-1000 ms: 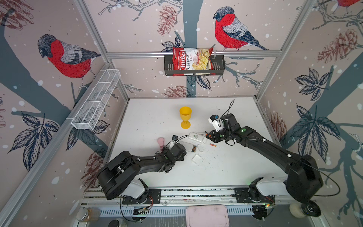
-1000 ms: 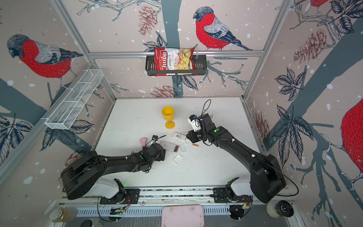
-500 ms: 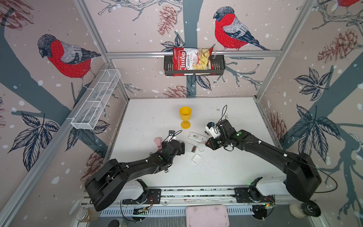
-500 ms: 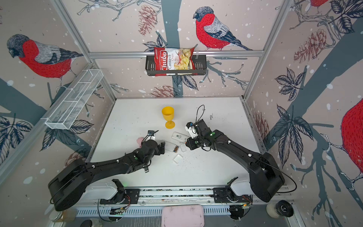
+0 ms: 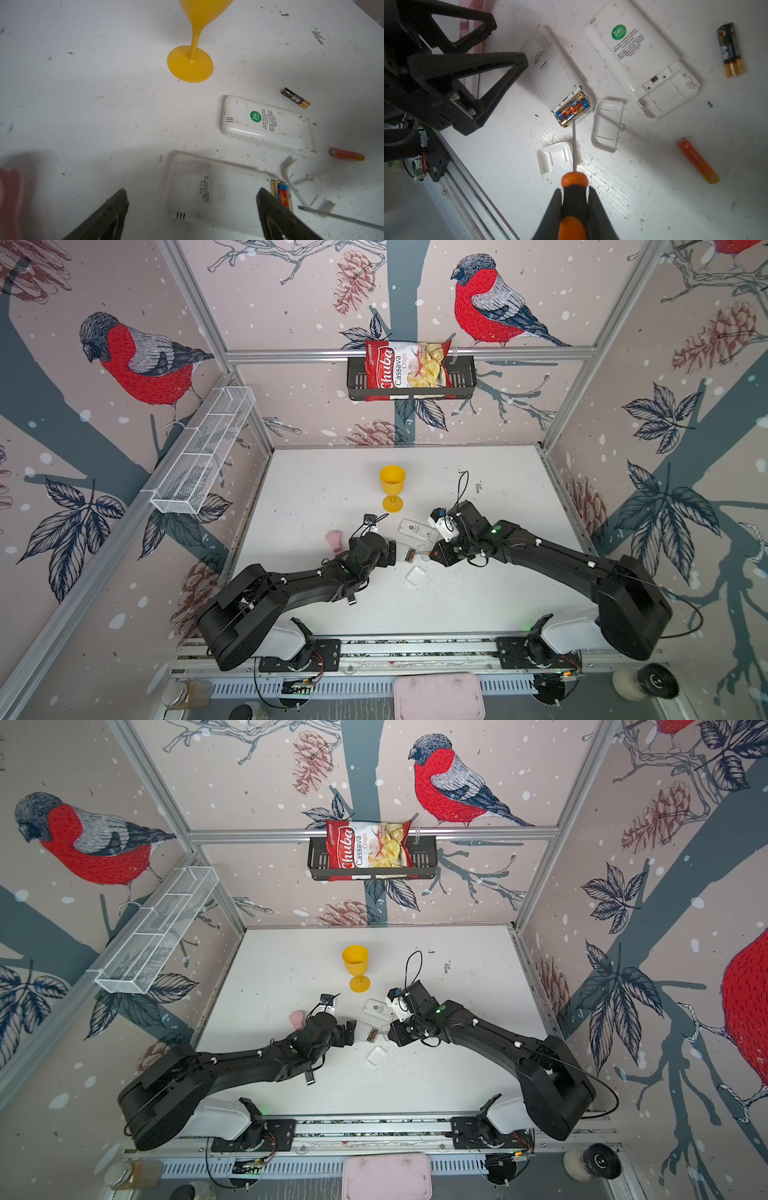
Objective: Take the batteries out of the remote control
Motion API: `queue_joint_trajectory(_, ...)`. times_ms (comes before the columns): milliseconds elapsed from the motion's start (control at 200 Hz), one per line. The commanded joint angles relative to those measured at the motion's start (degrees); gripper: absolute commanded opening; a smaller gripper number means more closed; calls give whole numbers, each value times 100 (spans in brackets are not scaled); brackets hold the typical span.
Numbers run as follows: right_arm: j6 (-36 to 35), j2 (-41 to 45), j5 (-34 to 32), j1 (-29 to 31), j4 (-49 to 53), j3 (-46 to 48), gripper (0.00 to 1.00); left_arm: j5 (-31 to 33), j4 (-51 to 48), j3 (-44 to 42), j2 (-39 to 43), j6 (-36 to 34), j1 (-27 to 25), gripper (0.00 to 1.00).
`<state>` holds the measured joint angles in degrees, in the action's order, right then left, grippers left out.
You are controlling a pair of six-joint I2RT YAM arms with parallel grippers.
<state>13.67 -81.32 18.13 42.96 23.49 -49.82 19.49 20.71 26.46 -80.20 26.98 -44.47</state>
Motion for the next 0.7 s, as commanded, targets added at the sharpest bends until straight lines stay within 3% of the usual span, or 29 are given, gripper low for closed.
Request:
queue_joint_trajectory(0, 28, -96, 62, 9, -203, -34, 0, -67, 309, 86, -138, -33, 12, 95)
queue_joint_trajectory(265, -5, -332, 59, 4, -258, -72, 0, -105, 495, 114, -437, -15, 65, 93)
queue_joint_trajectory(695, -60, 54, 15, -87, -51, -108, 0, -352, 716, 91, -777, 34, 78, 89)
